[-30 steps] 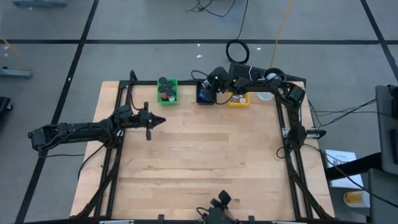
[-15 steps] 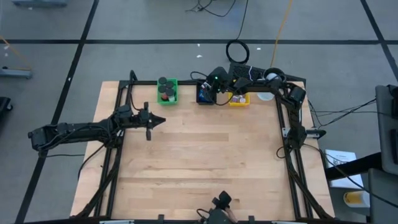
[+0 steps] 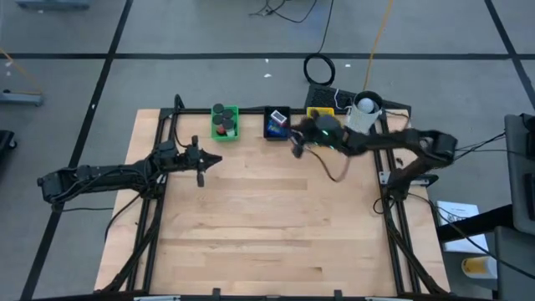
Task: Pick & Place Office items
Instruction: Return to Home Position
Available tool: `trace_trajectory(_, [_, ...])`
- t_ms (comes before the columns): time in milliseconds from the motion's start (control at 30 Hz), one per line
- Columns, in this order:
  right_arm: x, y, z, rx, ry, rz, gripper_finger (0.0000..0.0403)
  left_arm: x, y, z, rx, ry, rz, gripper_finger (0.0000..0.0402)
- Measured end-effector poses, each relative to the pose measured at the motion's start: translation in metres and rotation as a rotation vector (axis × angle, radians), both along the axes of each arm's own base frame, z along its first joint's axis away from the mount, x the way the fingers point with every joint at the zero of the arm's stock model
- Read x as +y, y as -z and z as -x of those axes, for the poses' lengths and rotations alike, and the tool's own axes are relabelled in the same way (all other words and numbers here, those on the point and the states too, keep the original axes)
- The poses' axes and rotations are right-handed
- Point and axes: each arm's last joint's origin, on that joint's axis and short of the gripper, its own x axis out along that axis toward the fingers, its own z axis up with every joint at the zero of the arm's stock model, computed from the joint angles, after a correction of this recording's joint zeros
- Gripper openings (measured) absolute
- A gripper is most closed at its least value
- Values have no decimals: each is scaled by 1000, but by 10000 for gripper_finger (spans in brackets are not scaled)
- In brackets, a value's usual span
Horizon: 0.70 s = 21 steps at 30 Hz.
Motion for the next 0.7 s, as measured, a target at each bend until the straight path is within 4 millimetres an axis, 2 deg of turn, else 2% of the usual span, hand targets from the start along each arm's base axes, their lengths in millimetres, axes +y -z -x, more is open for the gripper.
trace_trajectory(67, [18, 6, 19, -51, -34, 47, 29, 0, 0, 0, -1, -1, 5, 35])
trace_trajectory(133, [34, 9, 38, -104, -68, 82, 8, 0, -1, 0, -7, -1, 4, 35])
trace_trajectory(367, [70, 13, 92, -201, -131, 135, 2, 0, -3, 1, -26, -2, 6, 35])
trace_trajectory(700, [94, 18, 149, -321, -246, 184, 1, -6, -8, 11, -30, 2, -7, 35])
